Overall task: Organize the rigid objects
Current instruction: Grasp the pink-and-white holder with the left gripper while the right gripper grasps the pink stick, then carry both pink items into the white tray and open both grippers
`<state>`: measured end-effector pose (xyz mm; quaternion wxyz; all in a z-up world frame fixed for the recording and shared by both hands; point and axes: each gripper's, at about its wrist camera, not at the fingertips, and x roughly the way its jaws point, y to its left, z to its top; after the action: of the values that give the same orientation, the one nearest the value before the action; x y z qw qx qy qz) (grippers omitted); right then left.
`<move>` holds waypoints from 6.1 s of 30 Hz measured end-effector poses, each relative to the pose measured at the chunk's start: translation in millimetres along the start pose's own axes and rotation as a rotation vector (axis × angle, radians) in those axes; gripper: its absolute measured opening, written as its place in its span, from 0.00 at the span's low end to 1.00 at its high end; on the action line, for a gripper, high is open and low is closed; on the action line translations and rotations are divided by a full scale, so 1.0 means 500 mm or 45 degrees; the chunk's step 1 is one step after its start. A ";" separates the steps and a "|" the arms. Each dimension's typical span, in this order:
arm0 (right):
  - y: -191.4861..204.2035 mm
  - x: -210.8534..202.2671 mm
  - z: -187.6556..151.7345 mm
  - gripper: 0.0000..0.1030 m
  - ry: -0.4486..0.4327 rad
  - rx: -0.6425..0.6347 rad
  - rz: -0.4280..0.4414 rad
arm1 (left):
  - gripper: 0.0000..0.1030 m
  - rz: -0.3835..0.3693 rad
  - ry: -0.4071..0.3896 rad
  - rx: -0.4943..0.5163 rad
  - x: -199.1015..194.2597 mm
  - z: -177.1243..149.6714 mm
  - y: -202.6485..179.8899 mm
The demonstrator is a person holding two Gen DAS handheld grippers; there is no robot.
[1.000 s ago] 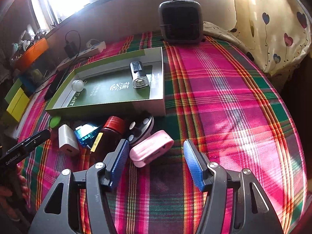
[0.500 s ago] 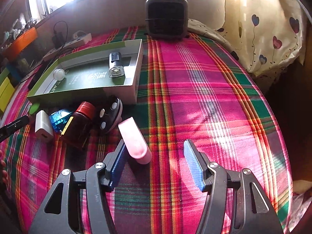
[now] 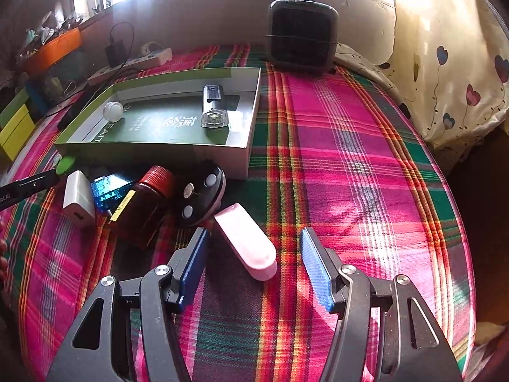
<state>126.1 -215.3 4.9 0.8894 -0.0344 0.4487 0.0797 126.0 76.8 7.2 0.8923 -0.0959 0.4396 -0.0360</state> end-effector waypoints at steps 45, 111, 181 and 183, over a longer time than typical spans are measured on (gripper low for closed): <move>-0.012 -0.003 -0.004 0.32 -0.051 0.017 0.004 | 0.18 0.119 -0.042 0.041 0.007 0.017 0.035; 0.082 0.069 0.238 0.18 -0.034 -0.060 0.296 | 0.16 -0.123 -0.003 0.286 0.061 0.170 -0.127; 0.102 0.084 0.249 0.46 -0.041 -0.069 0.355 | 0.37 -0.073 -0.010 0.242 0.040 0.148 -0.119; 0.097 0.071 0.243 0.46 -0.053 -0.057 0.343 | 0.37 -0.056 -0.031 0.252 0.023 0.140 -0.119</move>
<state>234.9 -147.3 49.1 0.8788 0.0081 0.4289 0.2091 189.6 26.5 51.8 0.9017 -0.0175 0.4208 -0.0976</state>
